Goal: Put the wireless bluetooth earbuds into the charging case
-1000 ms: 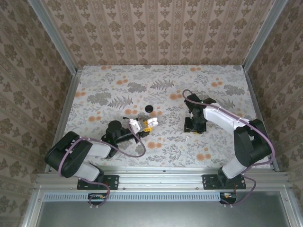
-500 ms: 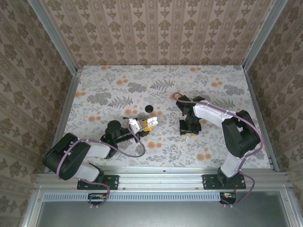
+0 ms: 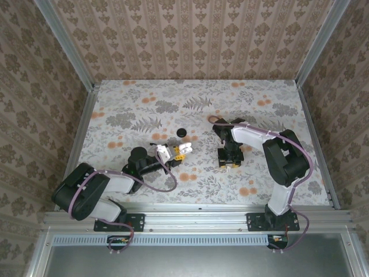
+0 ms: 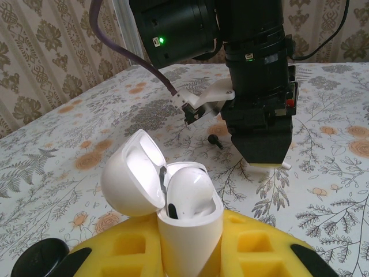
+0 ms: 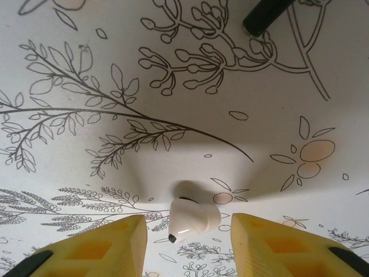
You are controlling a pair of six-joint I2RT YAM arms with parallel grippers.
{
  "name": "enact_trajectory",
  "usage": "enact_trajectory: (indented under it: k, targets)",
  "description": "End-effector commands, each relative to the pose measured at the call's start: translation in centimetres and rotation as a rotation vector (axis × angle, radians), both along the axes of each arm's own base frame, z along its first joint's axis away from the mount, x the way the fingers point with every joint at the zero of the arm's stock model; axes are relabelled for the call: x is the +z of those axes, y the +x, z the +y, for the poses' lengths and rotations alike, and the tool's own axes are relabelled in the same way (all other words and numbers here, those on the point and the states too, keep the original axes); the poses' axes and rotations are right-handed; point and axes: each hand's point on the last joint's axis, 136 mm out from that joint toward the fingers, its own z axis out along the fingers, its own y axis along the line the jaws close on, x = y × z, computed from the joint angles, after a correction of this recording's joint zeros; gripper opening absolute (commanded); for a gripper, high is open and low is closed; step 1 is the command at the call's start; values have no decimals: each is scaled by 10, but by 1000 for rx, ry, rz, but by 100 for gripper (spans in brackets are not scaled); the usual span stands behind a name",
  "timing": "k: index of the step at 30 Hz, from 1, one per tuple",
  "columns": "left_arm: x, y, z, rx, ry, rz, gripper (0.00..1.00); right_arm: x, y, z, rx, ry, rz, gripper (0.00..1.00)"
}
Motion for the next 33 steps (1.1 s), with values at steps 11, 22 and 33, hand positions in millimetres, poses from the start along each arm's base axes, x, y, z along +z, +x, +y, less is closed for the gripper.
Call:
enact_trajectory:
  k: [11, 22, 33]
  targets:
    - [0, -1, 2, -10, 1, 2, 0, -11, -4, -1, 14, -17, 26, 38]
    - [0, -1, 2, -8, -1, 3, 0, -16, -7, -3, 8, -22, 32, 34]
    - [0, -1, 2, -5, -1, 7, 0, -12, -3, -3, -3, -15, -7, 28]
